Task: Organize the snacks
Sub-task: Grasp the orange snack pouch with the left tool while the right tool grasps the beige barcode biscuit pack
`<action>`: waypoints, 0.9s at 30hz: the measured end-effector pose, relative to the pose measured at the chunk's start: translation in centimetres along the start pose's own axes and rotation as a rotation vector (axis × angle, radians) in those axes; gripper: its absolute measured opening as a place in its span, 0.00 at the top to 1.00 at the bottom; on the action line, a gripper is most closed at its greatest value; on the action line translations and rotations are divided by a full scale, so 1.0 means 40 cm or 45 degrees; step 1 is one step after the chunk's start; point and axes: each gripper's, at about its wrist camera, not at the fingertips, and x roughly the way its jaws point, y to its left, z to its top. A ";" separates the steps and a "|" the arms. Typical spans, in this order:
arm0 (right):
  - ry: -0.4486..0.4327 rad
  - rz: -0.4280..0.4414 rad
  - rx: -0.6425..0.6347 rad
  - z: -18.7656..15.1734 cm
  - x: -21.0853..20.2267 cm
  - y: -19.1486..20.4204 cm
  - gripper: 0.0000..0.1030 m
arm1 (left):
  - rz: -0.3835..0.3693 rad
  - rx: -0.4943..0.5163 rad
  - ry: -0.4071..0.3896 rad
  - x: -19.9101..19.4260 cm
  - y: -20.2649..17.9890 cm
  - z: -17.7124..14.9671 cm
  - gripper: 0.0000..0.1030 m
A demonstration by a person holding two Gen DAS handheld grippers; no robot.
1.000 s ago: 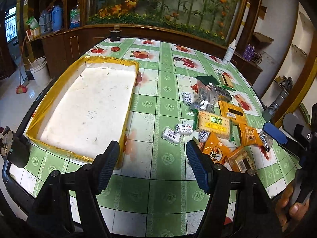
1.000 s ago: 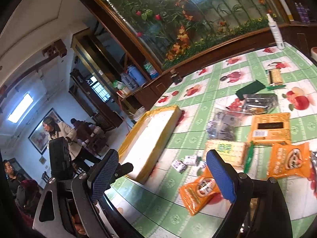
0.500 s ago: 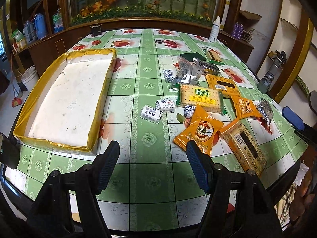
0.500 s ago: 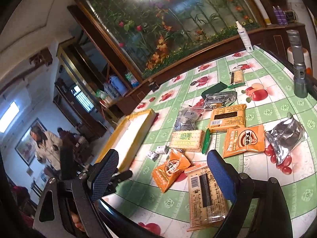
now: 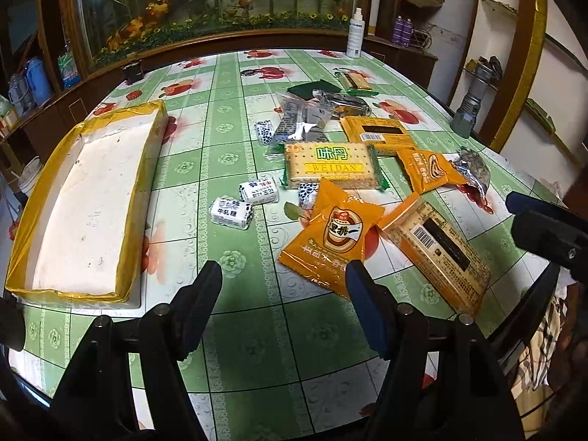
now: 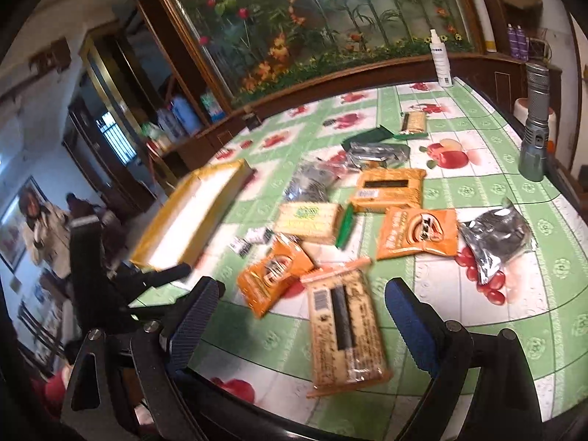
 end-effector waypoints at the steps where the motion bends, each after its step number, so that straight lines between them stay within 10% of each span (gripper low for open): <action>1: 0.011 -0.008 -0.008 -0.004 0.006 0.001 0.09 | -0.005 0.016 -0.002 0.002 -0.007 0.000 0.33; 27: 0.288 -0.185 -0.196 -0.062 0.177 -0.004 0.09 | -0.167 0.204 0.176 0.158 -0.076 0.040 0.31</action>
